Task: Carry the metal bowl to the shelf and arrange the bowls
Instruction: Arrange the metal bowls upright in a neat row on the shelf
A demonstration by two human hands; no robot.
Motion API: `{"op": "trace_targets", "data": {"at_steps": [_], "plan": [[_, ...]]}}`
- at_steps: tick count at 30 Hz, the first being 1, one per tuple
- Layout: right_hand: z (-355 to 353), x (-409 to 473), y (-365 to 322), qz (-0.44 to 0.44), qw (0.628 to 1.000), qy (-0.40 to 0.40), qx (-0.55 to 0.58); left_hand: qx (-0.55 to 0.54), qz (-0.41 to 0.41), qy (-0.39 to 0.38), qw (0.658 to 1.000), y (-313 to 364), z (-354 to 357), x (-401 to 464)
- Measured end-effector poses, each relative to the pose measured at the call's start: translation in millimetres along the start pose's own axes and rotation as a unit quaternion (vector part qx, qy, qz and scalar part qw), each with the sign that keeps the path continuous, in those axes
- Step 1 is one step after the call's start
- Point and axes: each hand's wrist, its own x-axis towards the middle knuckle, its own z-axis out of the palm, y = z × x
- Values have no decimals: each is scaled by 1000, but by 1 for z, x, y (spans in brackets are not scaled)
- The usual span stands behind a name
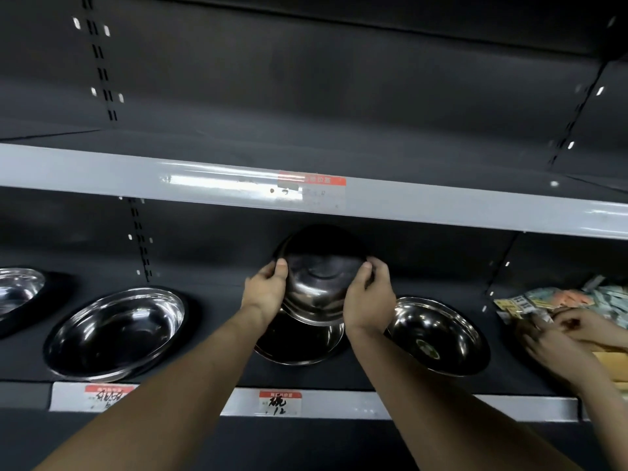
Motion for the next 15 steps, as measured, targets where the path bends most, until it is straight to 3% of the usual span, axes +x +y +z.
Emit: {"op": "trace_targets", "data": {"at_steps": [3, 7, 15], "plan": [[-1, -7, -13, 39, 995, 34, 90, 22, -14, 36, 999, 1, -7, -7], [-5, -16, -30, 80, 982, 55, 163, -71, 7, 30, 997, 4, -15, -14], [-17, -23, -36, 122, 970, 46, 205, -197, 2, -5, 980, 11, -20, -27]]}}
